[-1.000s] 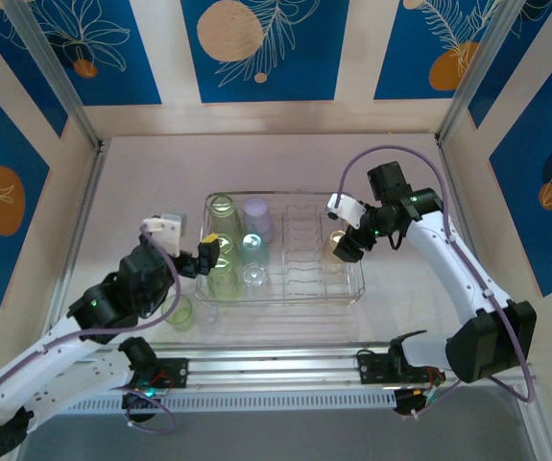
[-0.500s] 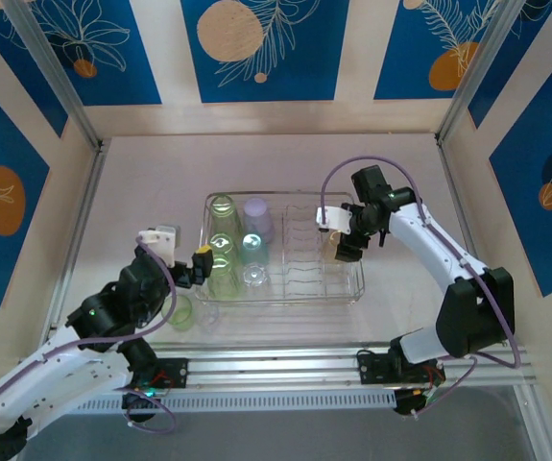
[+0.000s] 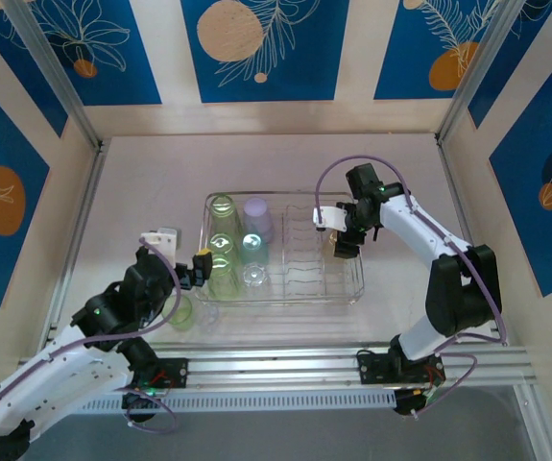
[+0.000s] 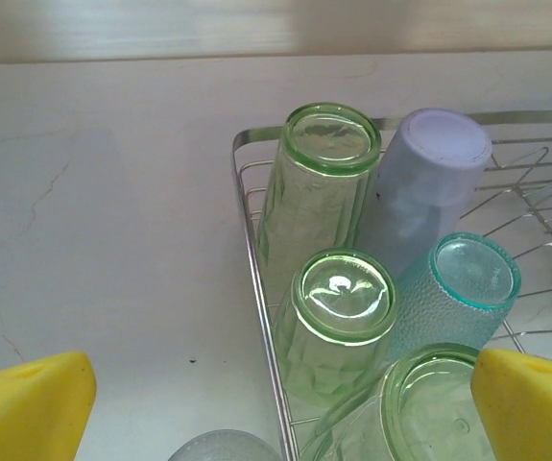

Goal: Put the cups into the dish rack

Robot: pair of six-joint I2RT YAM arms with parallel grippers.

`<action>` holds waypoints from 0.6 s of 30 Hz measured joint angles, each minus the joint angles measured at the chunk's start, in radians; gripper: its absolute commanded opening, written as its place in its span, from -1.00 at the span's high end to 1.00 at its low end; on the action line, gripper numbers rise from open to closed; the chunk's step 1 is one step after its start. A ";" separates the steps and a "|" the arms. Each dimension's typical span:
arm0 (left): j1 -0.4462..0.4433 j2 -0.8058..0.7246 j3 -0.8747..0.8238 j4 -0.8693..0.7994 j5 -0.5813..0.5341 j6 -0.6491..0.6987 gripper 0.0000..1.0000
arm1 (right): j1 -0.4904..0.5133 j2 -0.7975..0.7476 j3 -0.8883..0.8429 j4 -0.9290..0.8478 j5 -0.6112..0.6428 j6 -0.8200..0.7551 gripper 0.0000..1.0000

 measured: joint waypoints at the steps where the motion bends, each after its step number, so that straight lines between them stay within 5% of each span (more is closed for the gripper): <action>1: 0.003 0.002 -0.001 0.000 0.001 0.000 -0.99 | 0.000 0.000 0.000 0.000 0.000 -0.003 -0.64; 18: 0.036 0.023 -0.016 0.000 0.047 -0.005 -0.99 | 0.014 0.003 -0.023 0.018 0.030 -0.059 -0.22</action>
